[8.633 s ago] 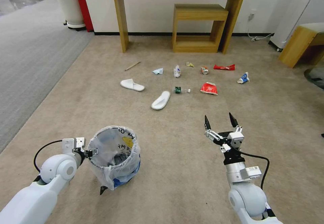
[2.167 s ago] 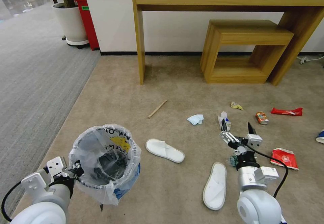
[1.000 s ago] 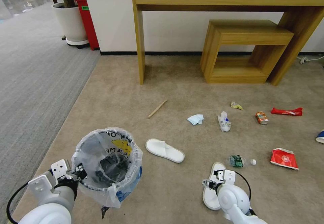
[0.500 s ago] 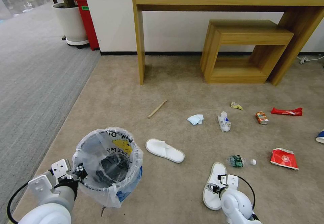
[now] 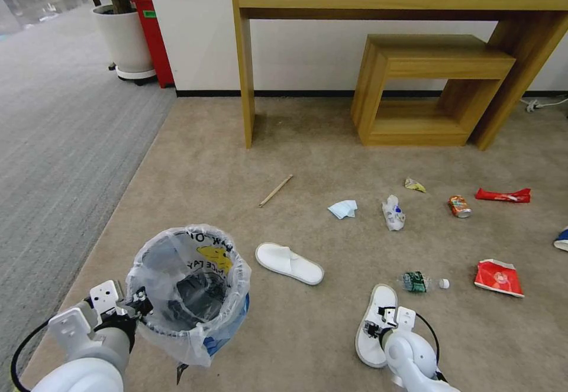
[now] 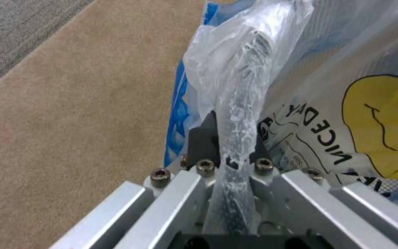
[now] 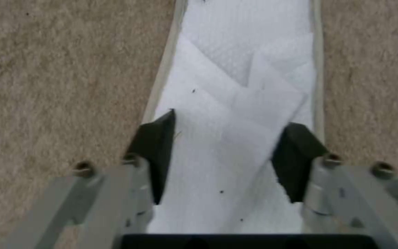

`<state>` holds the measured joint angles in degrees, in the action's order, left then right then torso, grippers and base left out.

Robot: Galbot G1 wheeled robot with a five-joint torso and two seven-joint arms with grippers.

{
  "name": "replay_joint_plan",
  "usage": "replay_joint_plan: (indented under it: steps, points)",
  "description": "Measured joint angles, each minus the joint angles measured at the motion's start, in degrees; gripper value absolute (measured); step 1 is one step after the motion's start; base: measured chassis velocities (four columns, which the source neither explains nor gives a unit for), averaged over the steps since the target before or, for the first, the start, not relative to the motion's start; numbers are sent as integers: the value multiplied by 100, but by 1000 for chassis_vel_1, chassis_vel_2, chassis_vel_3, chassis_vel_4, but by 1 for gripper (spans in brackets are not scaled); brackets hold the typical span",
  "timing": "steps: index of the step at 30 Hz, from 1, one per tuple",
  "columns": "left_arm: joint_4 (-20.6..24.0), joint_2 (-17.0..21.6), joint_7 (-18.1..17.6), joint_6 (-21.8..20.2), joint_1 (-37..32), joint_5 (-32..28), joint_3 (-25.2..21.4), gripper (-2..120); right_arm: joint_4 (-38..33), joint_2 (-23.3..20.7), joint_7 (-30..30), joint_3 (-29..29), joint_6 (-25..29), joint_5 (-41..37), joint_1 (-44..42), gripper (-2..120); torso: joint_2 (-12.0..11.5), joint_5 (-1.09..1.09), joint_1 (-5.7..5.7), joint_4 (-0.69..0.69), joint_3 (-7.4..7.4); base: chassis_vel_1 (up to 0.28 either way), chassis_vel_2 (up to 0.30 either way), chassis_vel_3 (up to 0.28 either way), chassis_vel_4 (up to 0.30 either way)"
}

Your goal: Pick up the trash bin and place the garbage on the floor into it.

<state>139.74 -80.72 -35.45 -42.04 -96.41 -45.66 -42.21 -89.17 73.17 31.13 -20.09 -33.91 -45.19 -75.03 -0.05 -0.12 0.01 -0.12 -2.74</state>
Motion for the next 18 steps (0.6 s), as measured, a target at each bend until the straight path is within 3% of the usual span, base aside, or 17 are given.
replay_joint_plan:
  steps: [2, 5, 9, 12, 14, 18]
  points:
    - [0, 0, 0, 1, 0, 2, 2, 0, 0, -2, -4, 0, 3, 14, -2, 41, 0, 0, 0, 0, 0, 0, 0, 0, 0]
    - [-7, -14, 1, 5, -4, 45, 54, 0, 26, -7, -58, 1, 80, 137, -13, 24, 0, 0, 0, 0, 0, 0, 0, 0, 0]
    - [-12, -11, 1, 5, 1, 57, 62, 0, 56, -9, -91, 0, 143, 212, -19, 14, 0, 0, 0, 0, 0, 0, 0, 0, 0]
    - [-22, -2, 1, 6, 11, 65, 70, 0, 80, -13, -151, 14, 285, 365, -25, 0, 0, 0, 0, 0, 0, 0, 0, 0, 0]
    - [-29, -2, 1, 6, 12, 69, 77, 0, 78, -16, -183, 21, 353, 420, -31, 0, 0, 0, 0, 0, 0, 0, 0, 0, 0]
    - [-79, -22, 1, 11, 28, 91, 115, 0, -89, -48, -506, 81, 988, 722, -105, 0, 0, 0, 0, 0, 0, 0, 0, 0, 0]
